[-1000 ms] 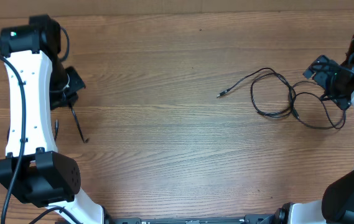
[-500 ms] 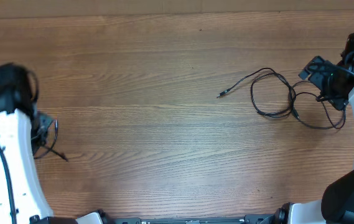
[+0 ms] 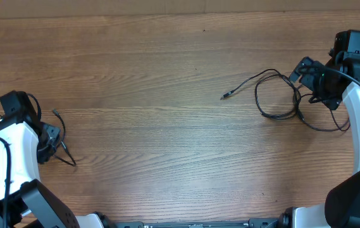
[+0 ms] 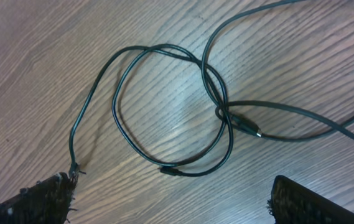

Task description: Untangle cables

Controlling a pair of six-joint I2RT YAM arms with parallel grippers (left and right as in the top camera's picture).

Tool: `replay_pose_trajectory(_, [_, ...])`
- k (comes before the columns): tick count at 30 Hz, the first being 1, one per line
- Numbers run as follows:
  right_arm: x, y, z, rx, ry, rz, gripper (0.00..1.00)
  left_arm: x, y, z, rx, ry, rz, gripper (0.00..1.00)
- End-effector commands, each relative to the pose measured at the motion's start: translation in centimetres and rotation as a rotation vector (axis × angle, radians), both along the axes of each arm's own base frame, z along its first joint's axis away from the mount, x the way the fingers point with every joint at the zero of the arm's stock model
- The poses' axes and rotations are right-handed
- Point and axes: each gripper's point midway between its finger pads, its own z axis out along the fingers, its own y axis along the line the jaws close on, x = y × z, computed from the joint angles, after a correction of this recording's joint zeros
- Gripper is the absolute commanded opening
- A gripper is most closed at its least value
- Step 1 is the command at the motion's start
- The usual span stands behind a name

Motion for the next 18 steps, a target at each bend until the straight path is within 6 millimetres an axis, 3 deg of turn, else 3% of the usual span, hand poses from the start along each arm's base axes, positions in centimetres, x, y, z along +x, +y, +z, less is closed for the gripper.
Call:
replay_pose_trajectory(1, [0.3, 0.2, 1.6, -0.006, -0.04, 0.015, 1.0, 0.8, -0.1, -1.1, -0.02, 0.025, -0.147, 0.63])
replay_pose_trajectory(4, [0.1, 0.3, 1.5, -0.005, -0.032, 0.015, 1.0, 1.3, -0.3, -2.1, -0.05, 0.017, -0.137, 0.67])
replay_pose_trajectory(8, [-0.2, 0.3, 1.4, -0.015, -0.018, 0.047, 1.0, 2.3, -0.4, -3.4, -0.088, -0.014, -0.069, 0.97])
replay_pose_trajectory(9, [-0.3, 0.4, 1.3, -0.016, -0.012, 0.052, 1.0, 2.4, -0.4, -3.8, -0.092, -0.014, -0.049, 1.0])
replay_pose_trajectory(14, [-0.6, 0.4, 1.2, -0.018, -0.004, 0.06, 1.0, 3.1, 0.1, -5.7, -0.098, -0.015, -0.013, 1.0])
replay_pose_trajectory(18, [-0.6, 0.4, 1.2, -0.018, -0.002, 0.063, 1.0, 2.6, 0.3, -7.2, -0.101, 0.024, 0.041, 1.0])
